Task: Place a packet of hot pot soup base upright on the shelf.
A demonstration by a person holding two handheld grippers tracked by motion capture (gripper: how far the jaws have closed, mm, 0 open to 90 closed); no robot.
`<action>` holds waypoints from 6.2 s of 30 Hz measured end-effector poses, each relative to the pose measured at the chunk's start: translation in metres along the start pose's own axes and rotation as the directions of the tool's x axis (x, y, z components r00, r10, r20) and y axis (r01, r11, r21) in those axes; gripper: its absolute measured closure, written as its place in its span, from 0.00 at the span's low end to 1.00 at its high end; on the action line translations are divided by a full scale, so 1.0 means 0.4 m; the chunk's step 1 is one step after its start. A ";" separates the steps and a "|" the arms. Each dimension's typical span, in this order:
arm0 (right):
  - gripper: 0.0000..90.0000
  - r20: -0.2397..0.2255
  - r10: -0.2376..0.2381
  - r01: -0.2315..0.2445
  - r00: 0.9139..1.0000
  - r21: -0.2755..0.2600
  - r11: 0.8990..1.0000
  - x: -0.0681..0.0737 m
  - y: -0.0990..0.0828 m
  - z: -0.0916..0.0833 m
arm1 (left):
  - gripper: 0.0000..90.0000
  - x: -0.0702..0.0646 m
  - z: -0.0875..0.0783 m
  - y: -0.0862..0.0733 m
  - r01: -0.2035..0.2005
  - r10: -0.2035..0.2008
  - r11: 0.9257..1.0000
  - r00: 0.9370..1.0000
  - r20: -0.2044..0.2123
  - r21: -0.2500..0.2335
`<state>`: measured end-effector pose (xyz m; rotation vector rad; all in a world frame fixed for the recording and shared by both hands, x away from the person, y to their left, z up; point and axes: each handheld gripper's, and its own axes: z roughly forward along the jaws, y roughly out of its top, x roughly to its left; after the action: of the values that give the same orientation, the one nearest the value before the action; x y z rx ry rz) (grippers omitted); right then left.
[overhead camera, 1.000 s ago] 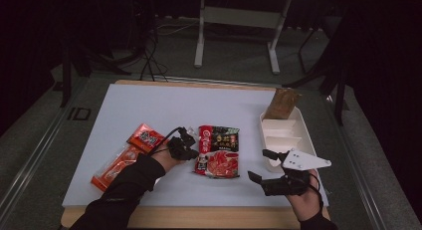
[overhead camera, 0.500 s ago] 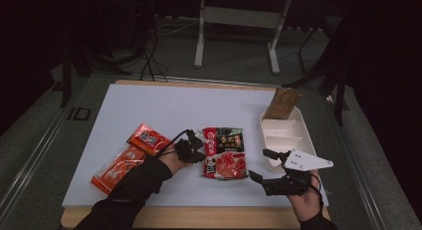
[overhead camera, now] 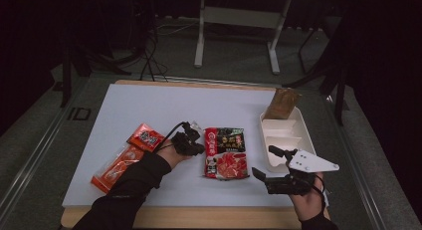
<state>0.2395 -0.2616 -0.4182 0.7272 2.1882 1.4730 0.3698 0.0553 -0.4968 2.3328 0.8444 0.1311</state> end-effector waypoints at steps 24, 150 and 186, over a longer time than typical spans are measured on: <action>0.15 0.038 -0.015 0.015 0.999 -0.014 1.000 -0.004 -0.009 -0.010 | 0.52 0.130 0.095 0.099 0.151 -0.154 0.986 0.987 -0.046 -0.068; 0.87 -0.010 0.141 -0.140 0.990 0.073 0.987 -0.086 0.107 0.035 | 0.85 -0.114 -0.191 0.078 0.108 0.047 0.821 0.966 0.256 -0.561; 0.87 0.089 0.128 -0.124 0.988 -0.051 0.991 -0.165 0.216 -0.042 | 0.01 -0.138 -0.214 -0.062 0.008 0.096 0.833 0.983 0.159 -0.553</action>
<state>0.2981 -0.2881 -0.3288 0.9145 2.0661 1.5134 0.2874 0.0828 -0.4379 1.7820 0.5648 0.1567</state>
